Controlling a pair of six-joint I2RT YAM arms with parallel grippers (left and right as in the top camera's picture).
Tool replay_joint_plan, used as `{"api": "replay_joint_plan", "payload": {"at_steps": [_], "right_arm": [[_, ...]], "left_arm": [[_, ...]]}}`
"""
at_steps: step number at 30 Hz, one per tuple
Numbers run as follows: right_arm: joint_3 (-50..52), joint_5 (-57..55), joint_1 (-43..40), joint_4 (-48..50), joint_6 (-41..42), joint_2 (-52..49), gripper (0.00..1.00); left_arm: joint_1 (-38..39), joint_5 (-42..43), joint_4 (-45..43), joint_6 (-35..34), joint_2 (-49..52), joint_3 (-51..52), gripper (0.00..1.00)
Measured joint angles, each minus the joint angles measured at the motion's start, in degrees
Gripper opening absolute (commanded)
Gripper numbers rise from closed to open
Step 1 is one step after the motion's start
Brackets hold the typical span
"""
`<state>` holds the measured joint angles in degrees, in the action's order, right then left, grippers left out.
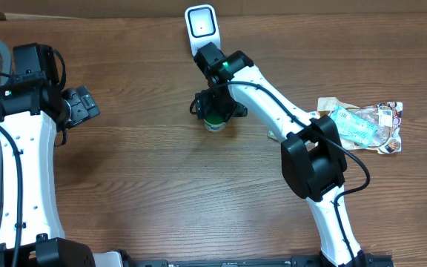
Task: Scan the item barcode
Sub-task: 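Hold the jar upright in front of the scanner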
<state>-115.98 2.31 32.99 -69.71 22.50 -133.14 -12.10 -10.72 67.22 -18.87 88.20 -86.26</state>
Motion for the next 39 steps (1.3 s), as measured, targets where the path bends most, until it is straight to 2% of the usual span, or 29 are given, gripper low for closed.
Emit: {"api": "replay_joint_plan", "payload": {"at_steps": [4, 5, 7, 11, 15, 22, 30, 36, 39], "right_arm": [[0.28, -0.28, 0.0, -0.11, -0.04, 0.0, 0.71], [0.28, -0.35, 0.0, -0.11, -0.15, 0.0, 0.63], [0.17, -0.46, -0.02, -0.17, 0.04, 0.0, 0.58], [-0.39, -0.81, -0.13, -1.44, -0.28, 0.0, 0.6], [-0.72, -0.85, -0.35, -2.08, -0.83, 0.0, 0.73], [-1.4, -0.83, -0.35, -3.17, -1.46, 0.0, 0.75], [-5.05, -0.9, -0.35, -5.46, -1.57, 0.0, 0.73], [-5.55, -1.05, -0.35, -5.97, -2.12, 0.0, 0.6], [-5.64, -1.07, -0.33, -6.27, -2.47, 0.0, 0.59]], "left_arm": [[0.0, 0.0, 0.02, 0.0, 0.0, 0.0, 0.99], [0.0, 0.0, 0.0, 0.0, 0.0, 0.0, 1.0], [0.0, 0.0, 0.0, 0.02, 0.0, 0.0, 0.99], [0.0, 0.0, 0.02, 0.02, 0.0, 0.0, 1.0], [0.0, 0.0, 0.02, 0.0, 0.0, 0.0, 1.0], [0.0, 0.0, 0.0, 0.02, 0.0, 0.0, 1.0], [0.0, 0.0, 0.02, 0.02, 0.0, 0.0, 0.99], [0.0, 0.0, 0.0, 0.0, 0.0, 0.0, 1.0], [0.0, 0.0, 0.02, 0.02, 0.0, 0.0, 1.0]]}}
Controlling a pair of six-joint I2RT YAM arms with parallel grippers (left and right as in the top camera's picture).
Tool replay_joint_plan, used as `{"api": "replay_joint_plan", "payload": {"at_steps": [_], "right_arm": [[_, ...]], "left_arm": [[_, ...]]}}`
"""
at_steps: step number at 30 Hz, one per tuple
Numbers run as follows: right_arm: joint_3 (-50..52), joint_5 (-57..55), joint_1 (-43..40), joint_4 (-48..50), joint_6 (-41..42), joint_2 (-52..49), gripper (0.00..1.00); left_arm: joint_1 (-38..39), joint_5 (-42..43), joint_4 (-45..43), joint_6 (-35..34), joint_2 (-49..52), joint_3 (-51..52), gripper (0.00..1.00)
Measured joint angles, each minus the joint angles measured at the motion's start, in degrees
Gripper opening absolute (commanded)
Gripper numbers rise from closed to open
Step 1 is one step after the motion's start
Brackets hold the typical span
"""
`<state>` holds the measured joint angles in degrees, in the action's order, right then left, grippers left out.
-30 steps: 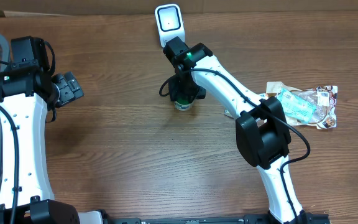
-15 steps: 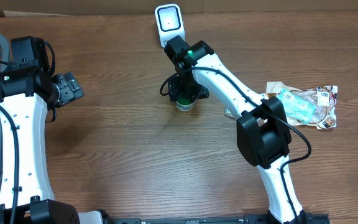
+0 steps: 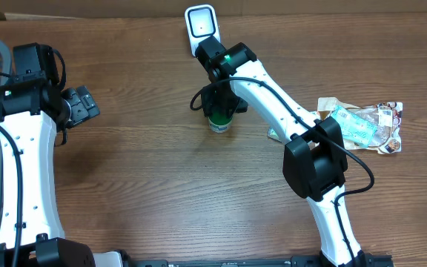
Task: Scan the item barcode
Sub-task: 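Hold the jar upright in front of the scanner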
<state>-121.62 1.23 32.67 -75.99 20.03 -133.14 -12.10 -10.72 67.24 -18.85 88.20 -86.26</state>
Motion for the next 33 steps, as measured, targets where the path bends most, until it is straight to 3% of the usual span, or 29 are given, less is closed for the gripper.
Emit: {"api": "replay_joint_plan", "payload": {"at_steps": [5, 20, 24, 27, 33], "right_arm": [[0.0, 0.02, -0.02, -0.28, -0.44, 0.0, 0.75], [0.13, 0.0, -0.02, -0.59, -0.57, 0.0, 0.7], [0.26, 0.0, -0.02, -0.52, -0.61, 0.0, 0.73], [0.72, 0.0, 0.0, -0.48, -0.68, 0.0, 0.82], [1.31, 0.02, 0.0, -0.52, -0.57, 0.0, 0.81]], "left_arm": [[0.0, 0.0, 0.0, -0.02, 0.0, 0.0, 1.0], [0.0, 0.0, 0.0, -0.02, 0.0, 0.0, 1.0], [0.0, 0.0, 0.0, 0.0, 0.0, 0.0, 1.0], [0.0, 0.0, -0.02, -0.02, 0.0, 0.0, 1.0], [0.0, 0.0, 0.0, 0.0, 0.0, 0.0, 1.0]]}}
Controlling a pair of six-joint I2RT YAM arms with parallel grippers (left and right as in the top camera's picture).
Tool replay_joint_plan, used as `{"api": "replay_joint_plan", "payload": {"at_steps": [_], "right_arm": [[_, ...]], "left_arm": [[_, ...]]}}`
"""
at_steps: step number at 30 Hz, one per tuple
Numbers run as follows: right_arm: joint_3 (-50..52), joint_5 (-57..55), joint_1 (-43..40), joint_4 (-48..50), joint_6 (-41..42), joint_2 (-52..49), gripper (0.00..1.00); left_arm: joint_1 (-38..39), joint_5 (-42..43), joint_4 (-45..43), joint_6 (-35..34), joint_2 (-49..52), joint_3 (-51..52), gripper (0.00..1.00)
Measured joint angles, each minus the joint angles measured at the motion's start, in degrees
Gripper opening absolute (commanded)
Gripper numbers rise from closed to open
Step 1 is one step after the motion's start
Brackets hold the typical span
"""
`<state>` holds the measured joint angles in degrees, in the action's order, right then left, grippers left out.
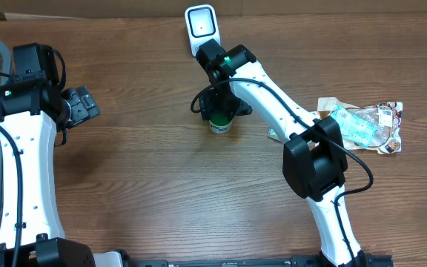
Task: Scan the item barcode
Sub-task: 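Hold the jar upright in front of the scanner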
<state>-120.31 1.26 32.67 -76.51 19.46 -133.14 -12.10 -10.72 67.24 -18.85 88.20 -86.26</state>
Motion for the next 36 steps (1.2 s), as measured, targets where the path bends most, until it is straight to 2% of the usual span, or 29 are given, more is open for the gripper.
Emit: {"api": "replay_joint_plan", "payload": {"at_steps": [3, 36], "right_arm": [[0.0, -0.02, 0.0, -0.04, 0.0, 0.0, 0.77], [0.0, -0.02, -0.02, 1.81, -0.02, 0.0, 0.79]], "left_arm": [[0.0, 0.0, 0.0, 0.0, 0.0, 0.0, 1.0], [0.0, 0.0, -0.02, 0.0, 0.0, 0.0, 1.0]]}}
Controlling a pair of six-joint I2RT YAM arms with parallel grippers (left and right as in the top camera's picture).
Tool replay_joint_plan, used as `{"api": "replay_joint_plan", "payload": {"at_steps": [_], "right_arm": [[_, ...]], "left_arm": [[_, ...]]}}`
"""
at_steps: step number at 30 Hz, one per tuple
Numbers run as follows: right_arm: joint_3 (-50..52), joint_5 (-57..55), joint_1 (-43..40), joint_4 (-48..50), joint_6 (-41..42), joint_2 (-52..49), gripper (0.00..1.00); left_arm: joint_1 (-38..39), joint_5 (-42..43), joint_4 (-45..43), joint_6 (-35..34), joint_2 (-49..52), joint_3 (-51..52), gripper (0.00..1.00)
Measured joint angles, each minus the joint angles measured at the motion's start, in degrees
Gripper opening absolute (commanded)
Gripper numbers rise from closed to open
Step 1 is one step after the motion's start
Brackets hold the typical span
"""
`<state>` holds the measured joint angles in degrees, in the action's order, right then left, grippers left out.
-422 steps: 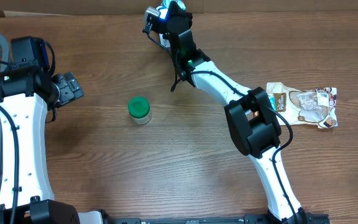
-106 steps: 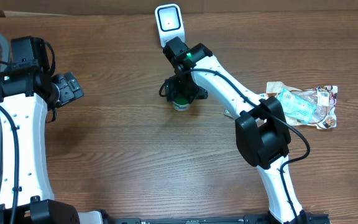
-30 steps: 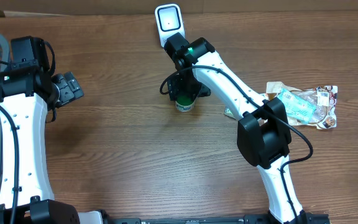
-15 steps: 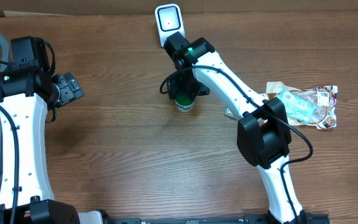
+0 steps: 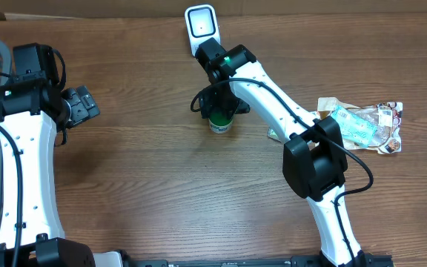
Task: Scan the item barcode
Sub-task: 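Hold the jar upright in front of the scanner, then tilt the jar sideways, turning its label toward the scanner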
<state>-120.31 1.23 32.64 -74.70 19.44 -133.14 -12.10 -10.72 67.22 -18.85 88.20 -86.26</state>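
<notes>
The item is a small green container with a white rim [image 5: 219, 124], on or just above the table a little in front of the white barcode scanner [image 5: 201, 24]. My right gripper [image 5: 219, 111] reaches down from above and is shut on it, hiding most of its body. No barcode shows from overhead. At the far left, my left gripper [image 5: 82, 104] hangs well away from the item, its fingers apart and nothing between them.
A pile of plastic-wrapped packets [image 5: 363, 126] lies at the right side of the table, next to the right arm's elbow. A grey bin stands at the left edge. A cardboard wall runs along the back behind the scanner.
My right gripper was shut on the green container in front of the scanner, with the wrist turned out to the right. A moment later the wrist sat closer to the scanner and the container had shifted slightly right. It has stayed there since, and the left arm never moved.
</notes>
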Motion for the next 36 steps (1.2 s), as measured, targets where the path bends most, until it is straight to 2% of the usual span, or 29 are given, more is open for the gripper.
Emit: {"api": "replay_joint_plan", "payload": {"at_steps": [18, 27, 32, 36], "right_arm": [[0.11, 0.0, 0.02, 0.63, -1.25, 0.0, 0.76], [3.65, 0.0, 0.02, 2.75, -1.27, 0.0, 0.73], [3.65, 0.0, 0.0, 3.1, -1.36, 0.0, 0.59], [3.41, 0.0, -0.04, 2.12, -1.44, 0.0, 0.58]], "left_arm": [[0.0, 0.0, 0.0, 0.0, 0.0, 0.0, 1.0], [0.0, 0.0, 0.02, 0.0, 0.0, 0.0, 1.0], [0.0, 0.0, 0.0, -0.02, 0.0, 0.0, 1.0], [0.0, 0.0, 0.02, 0.0, 0.0, 0.0, 1.0]]}}
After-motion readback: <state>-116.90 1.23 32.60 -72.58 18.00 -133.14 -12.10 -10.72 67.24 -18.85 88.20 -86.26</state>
